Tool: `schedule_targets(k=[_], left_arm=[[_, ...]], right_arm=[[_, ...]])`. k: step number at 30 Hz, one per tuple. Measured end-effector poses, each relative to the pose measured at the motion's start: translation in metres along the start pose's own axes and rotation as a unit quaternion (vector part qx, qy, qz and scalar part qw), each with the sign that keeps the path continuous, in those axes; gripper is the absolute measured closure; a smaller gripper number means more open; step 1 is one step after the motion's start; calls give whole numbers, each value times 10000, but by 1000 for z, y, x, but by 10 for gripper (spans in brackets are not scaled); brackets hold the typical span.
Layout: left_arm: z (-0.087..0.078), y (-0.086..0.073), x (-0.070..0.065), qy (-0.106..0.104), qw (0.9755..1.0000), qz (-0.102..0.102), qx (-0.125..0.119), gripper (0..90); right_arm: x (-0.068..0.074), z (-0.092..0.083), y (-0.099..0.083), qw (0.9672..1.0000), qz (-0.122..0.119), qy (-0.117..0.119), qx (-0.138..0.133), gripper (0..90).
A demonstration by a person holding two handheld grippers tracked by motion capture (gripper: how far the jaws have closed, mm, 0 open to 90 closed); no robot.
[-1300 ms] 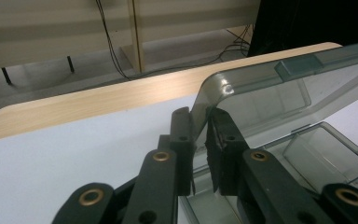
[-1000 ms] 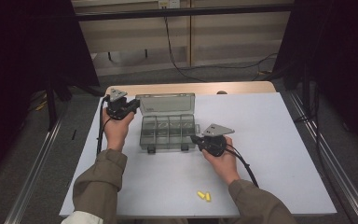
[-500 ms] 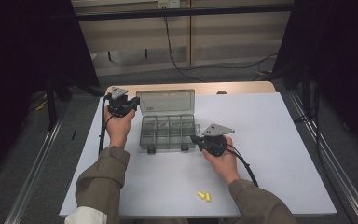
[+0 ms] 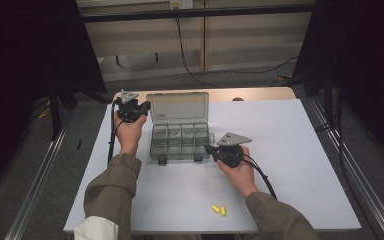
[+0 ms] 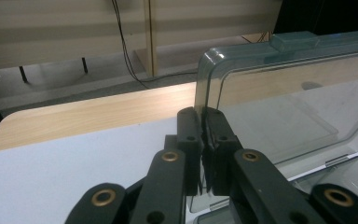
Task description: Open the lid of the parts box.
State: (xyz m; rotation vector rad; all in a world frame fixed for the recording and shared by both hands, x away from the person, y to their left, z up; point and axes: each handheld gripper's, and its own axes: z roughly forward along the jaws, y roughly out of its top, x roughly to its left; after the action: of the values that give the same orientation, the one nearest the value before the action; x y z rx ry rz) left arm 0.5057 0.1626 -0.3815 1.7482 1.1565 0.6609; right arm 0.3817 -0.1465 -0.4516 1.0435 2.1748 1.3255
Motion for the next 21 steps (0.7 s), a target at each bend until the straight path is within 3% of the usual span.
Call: schedule_targets(k=[21], left_arm=[[18, 2, 4, 98, 9999, -131, 10, 869]], right_arm=[[-1, 0, 0, 10000, -9, 28, -6, 900]])
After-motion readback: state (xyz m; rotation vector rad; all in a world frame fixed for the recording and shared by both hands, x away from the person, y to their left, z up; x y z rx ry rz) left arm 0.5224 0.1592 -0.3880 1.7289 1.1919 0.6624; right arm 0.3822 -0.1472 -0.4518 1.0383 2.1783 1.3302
